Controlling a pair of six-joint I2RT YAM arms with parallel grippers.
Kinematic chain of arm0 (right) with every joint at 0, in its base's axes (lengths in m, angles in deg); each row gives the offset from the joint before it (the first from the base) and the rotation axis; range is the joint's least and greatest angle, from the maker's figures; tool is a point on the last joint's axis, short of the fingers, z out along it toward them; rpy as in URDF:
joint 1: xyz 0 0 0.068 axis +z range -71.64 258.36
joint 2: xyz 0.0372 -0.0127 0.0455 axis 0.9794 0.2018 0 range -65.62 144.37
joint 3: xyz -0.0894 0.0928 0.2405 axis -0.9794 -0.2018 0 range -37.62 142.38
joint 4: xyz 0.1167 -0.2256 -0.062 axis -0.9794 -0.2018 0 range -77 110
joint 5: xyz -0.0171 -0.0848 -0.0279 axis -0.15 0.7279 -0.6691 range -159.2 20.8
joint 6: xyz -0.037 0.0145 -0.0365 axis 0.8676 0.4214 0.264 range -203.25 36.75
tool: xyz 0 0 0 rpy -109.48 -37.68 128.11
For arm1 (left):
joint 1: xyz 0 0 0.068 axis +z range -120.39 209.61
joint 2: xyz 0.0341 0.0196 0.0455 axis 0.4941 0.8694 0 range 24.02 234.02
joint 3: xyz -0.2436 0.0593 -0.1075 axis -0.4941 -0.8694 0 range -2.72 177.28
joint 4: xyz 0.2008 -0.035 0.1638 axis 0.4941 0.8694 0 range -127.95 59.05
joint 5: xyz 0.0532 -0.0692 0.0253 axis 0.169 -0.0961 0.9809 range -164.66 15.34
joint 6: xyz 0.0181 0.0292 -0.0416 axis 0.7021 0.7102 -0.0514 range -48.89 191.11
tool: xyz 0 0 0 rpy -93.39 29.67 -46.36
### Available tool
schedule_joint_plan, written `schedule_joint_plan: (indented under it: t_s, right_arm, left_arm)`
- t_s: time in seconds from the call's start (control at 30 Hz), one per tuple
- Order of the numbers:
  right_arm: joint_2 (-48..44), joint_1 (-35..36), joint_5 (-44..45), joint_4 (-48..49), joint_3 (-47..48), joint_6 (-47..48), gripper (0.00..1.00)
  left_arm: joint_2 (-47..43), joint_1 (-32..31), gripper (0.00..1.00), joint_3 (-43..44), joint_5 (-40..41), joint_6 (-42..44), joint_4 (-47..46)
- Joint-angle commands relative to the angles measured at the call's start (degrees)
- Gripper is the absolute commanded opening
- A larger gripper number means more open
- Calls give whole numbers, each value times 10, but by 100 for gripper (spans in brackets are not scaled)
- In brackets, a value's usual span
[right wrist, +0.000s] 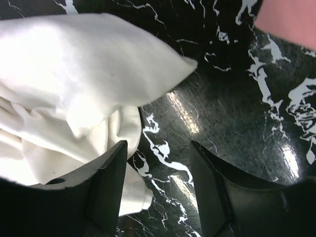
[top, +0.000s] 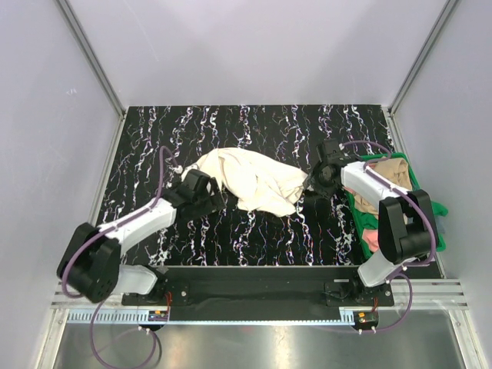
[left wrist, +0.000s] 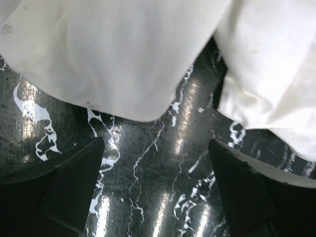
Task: Fold and stack the t-shirts
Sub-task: Flatten the tshirt out
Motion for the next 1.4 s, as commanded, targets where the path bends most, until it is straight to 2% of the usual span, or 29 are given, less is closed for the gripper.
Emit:
schedule_joint_plan:
  t_s: [0.0,0.07,0.2,0.23,0.3,0.33,0.43,0.47,0.53,0.57,0.6,0.63,0.67,0.77,0.83,0.93,1.07,1.23,1.37]
  right_arm:
    - [17,-9,29,34,31,13,61]
    - [29,-14,28,36,37,16,60]
    - [44,-16,47,51,39,36,59]
    - [46,-16,53,52,39,41,58]
    - [54,-22,59,59,38,48,59]
    - [58,-23,59,64,35,53,59]
    - [69,-28,54,76,30,52,58]
    - [74,-28,52,86,27,52,57]
    - [77,-28,53,101,24,58,52]
    - [80,-28,48,108,24,65,43]
    - [81,-28,46,114,24,70,33]
    - [81,-29,46,124,23,81,11]
    - [79,-29,45,125,24,86,1]
    - [41,-28,44,111,29,107,0]
    - [7,-29,55,64,33,118,0]
    - [-79,-29,80,-11,40,119,0]
    - [-207,-30,79,-52,41,119,0]
    - [-257,-29,52,-84,74,112,0]
    - [-258,-29,21,-49,37,106,0]
  left_arm:
    - [56,3,91,22,32,-2,-42]
    - [83,5,89,30,44,-6,-41]
    - [101,7,77,25,60,-16,-52]
    - [103,7,67,24,64,-16,-54]
    - [107,11,58,25,73,-12,-53]
    - [107,14,43,26,77,-10,-53]
    - [115,36,31,26,87,-2,-53]
    - [120,43,19,27,78,2,-53]
    - [124,67,9,29,69,12,-56]
    - [122,79,2,30,57,16,-59]
    - [118,83,0,30,55,19,-62]
    - [114,86,0,30,55,20,-63]
    - [100,87,0,30,58,23,-62]
    - [54,92,0,36,67,27,-44]
    - [23,96,0,45,77,42,-16]
    - [-50,103,0,65,114,67,24]
    - [-132,122,0,88,177,80,63]
    - [-141,181,0,92,150,93,77]
    - [-99,227,0,97,104,98,73]
